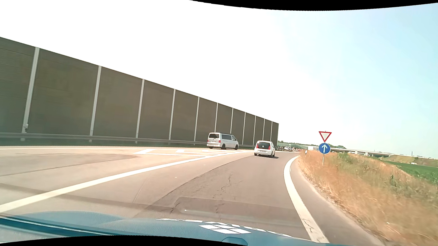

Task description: Follow the waypoints while adhering to traffic rules and regulations

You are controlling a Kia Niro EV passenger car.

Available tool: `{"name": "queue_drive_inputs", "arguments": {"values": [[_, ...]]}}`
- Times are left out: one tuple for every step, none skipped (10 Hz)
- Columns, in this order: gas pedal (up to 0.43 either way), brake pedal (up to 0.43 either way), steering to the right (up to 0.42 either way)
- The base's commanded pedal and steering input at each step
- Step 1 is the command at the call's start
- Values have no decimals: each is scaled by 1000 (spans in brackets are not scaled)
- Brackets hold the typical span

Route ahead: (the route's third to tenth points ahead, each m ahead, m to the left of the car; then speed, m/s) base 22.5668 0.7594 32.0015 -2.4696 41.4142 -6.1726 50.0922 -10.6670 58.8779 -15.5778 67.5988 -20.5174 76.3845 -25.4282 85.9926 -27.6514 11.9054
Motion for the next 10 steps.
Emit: {"name": "queue_drive_inputs", "arguments": {"values": [[110,0,75],[110,0,75],[110,0,75],[110,0,73],[110,0,72],[110,0,69],[110,0,64],[110,0,60],[110,0,60],[110,0,58]]}}
